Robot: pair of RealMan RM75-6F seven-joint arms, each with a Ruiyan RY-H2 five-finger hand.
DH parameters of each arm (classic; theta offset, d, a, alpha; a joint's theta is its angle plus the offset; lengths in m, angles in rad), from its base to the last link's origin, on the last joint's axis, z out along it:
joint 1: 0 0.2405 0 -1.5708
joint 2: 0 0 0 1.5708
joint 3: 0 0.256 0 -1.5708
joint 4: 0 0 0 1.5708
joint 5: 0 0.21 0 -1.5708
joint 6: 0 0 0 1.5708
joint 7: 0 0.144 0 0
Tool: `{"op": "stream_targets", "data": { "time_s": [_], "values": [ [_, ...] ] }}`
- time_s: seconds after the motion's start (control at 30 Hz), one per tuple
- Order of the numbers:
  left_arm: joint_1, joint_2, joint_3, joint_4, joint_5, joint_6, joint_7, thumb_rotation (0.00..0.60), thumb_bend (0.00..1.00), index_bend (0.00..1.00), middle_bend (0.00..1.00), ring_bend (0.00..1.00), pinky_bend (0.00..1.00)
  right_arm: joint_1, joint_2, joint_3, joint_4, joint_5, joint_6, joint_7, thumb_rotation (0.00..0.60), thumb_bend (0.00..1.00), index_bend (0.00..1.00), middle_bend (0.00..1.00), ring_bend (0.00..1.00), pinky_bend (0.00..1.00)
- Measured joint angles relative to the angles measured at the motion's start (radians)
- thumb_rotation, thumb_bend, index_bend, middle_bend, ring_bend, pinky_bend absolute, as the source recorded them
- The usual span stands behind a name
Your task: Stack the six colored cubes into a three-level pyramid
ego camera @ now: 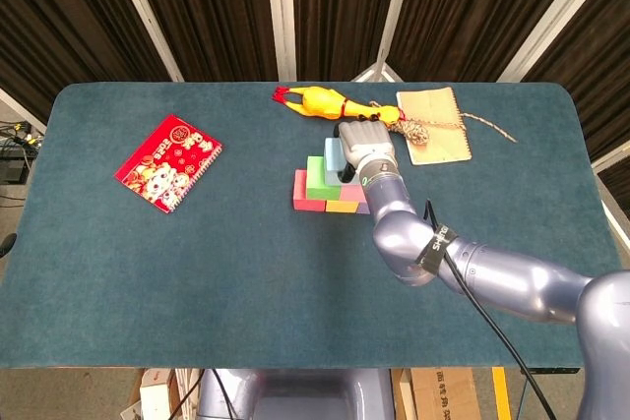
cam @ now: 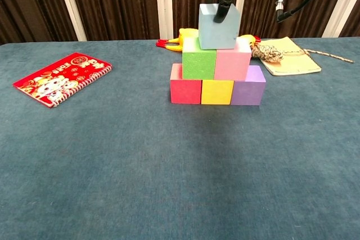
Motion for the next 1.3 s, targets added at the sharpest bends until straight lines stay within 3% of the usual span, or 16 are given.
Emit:
{"op": "stream_targets", "data": {
  "time_s": [0.83,1.3],
  "values": [
    [0.000,-0.003,-0.003,0.001,-0.002,0.001,-0.001,0.600,0.18,0.19,0.02,0.00,0.03,-0.006,-0.022,0.013,0.008,-0.002,0.030,-0.010,0.600,0.33,0.22,0.27,0.06,0.00],
    [0.000,-0.005,-0.007,0.001,-0.006,0.002,-0.009,0.600,0.18,0.19,0.02,0.00,0.03,-0.009,-0.022,0.027,-0.002,-0.007,0.048,-0.026,0.600,0.33,0.27,0.36,0.14,0.00]
  ]
}}
